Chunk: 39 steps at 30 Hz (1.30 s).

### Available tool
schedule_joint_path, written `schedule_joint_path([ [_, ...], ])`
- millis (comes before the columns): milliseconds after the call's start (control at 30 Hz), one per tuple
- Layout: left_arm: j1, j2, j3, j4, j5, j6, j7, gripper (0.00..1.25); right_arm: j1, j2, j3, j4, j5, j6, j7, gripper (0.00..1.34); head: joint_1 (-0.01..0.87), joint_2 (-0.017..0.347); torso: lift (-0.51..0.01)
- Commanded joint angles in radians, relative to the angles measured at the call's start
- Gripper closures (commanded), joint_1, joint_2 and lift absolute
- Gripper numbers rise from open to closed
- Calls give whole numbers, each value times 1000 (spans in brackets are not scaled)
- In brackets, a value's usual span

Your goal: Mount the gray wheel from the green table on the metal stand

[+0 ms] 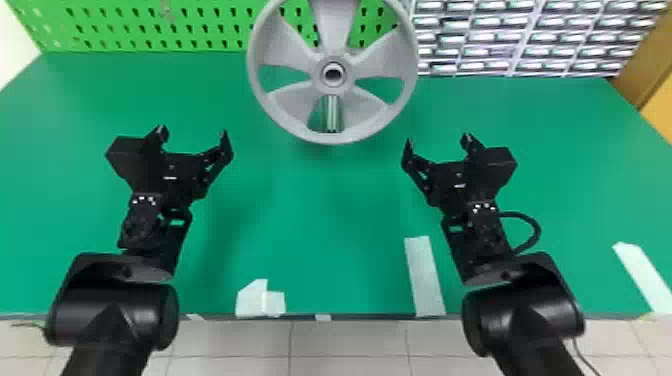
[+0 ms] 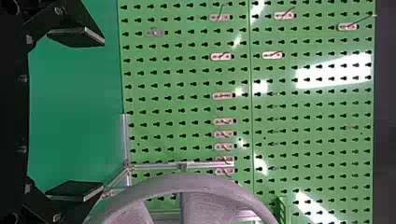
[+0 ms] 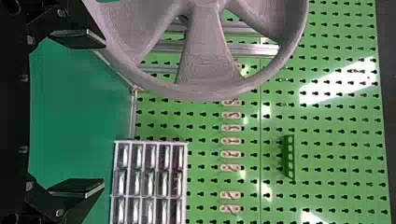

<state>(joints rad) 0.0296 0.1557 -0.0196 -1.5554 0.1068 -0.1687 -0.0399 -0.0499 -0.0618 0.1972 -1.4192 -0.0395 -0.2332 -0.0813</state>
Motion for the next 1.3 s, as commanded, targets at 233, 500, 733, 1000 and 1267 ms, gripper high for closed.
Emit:
schedule_joint_path([
  [233, 1, 1, 0, 0, 1, 0, 0, 190, -1, 0, -2, -3, 3, 0, 0, 236, 867, 52, -100],
  [500, 3, -1, 1, -3, 1, 0, 0, 190, -1, 2, -4, -4, 3, 0, 0, 236, 867, 52, -100],
  [733, 1, -1, 1, -3, 1, 0, 0, 190, -4, 2, -4, -4, 3, 0, 0, 236, 867, 52, -100],
  [1000, 1, -1, 3, -6, 1, 0, 0, 190, -4, 0, -2, -4, 3, 0, 0, 236, 867, 52, -100],
  [1267, 0, -1, 4, -6, -2, 0, 0, 190, -5, 2, -1, -4, 3, 0, 0, 236, 867, 52, -100],
])
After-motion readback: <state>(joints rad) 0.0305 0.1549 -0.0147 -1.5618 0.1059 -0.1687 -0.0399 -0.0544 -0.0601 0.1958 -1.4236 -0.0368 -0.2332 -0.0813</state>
